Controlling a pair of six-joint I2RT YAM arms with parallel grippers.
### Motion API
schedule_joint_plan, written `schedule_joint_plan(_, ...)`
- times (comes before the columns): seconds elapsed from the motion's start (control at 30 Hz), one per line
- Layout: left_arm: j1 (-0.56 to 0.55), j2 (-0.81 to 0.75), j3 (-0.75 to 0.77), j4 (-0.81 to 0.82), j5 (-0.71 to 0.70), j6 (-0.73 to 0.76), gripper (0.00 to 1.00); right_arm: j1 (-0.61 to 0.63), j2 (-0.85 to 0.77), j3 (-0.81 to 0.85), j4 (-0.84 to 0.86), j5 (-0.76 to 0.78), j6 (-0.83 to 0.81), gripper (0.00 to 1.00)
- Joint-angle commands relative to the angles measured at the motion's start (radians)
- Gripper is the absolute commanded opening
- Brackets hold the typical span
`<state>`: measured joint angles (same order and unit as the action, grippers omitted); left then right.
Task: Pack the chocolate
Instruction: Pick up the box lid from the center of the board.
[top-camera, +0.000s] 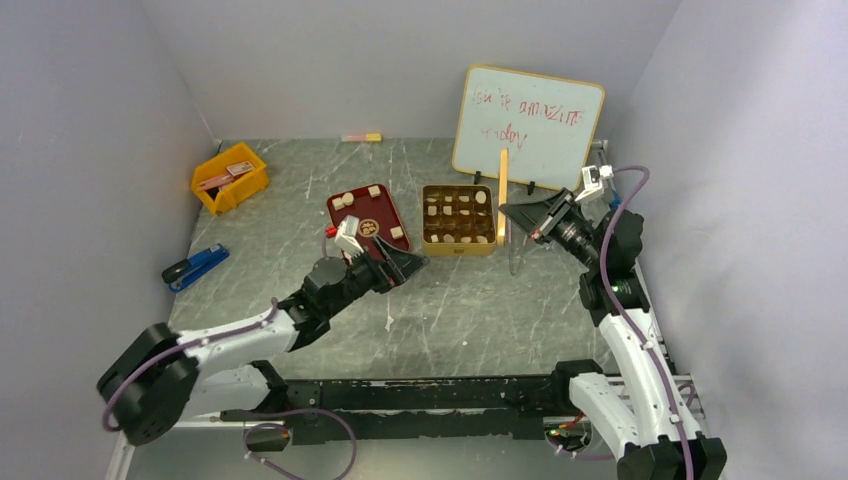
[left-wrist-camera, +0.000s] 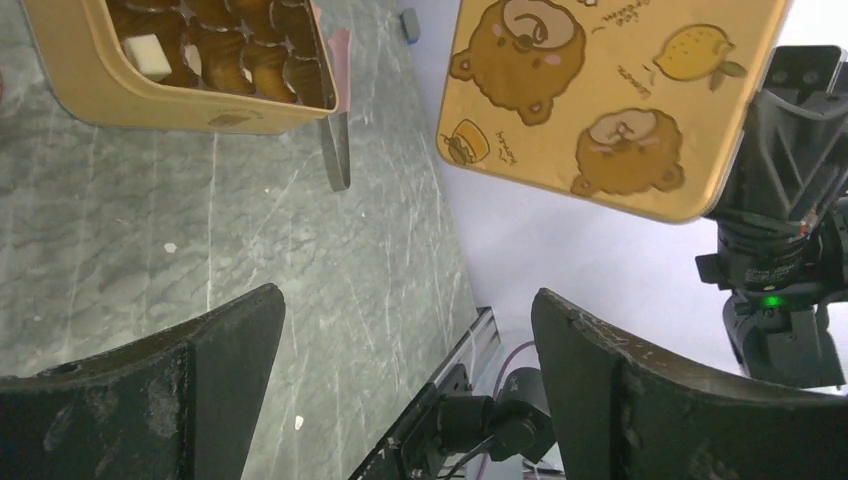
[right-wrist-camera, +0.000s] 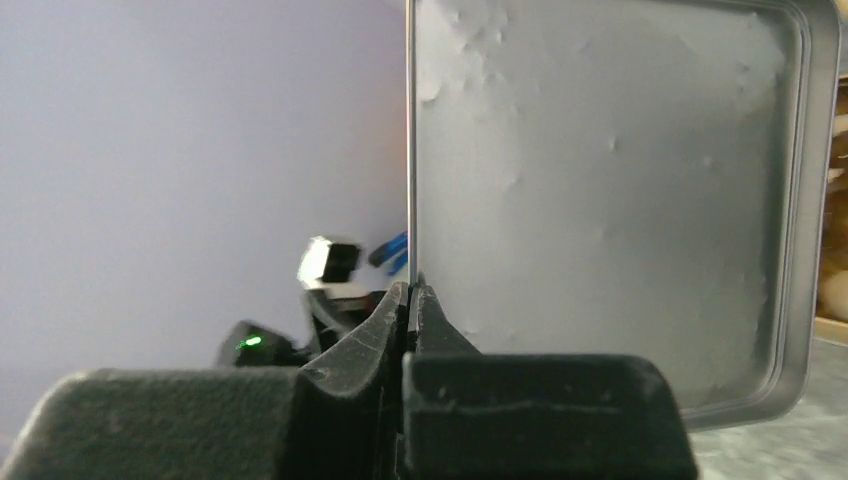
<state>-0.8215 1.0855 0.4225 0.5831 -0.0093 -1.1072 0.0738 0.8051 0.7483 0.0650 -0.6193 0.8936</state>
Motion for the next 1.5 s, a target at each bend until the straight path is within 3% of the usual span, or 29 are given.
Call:
schedule_joint_plan(0.0, 0.041, 0.124, 0.0, 0.409, 0.161, -0.102, 0.98, 0.001, -0.052, -0.073, 0.325, -0.142, 0.246, 0.0)
schedule_joint_plan(0.2, 0.092, 0.318, 0.011, 0.74, 0.245, -0.171, 0.98, 0.002, -0.102, -0.185, 0.575, -0.165, 0.482, 0.0)
schedule_joint_plan(0.5, 0.144, 0.636, 0.032, 1.231, 0.325, -0.382, 0.89, 0.008, -0.045, -0.361, 1.073, -0.125, 0.87, 0.0)
schedule_joint_plan(0.67, 0.146, 0.719, 0.098, 1.25, 0.39, -0.384, 0.88, 0.041, 0.0, -0.403, 1.19, -0.097, 0.931, 0.0)
schedule_joint_plan(0.93, 0.148, 0.748, 0.163, 1.249, 0.432, -0.38, 0.89, 0.14, 0.023, -0.443, 1.225, -0.025, 0.921, 0.0)
schedule_joint_plan(1.47, 0.149, 0.692, 0.162, 1.25, 0.426, -0.406, 0.86, 0.223, 0.155, -0.527, 1.412, 0.049, 0.946, 0.0)
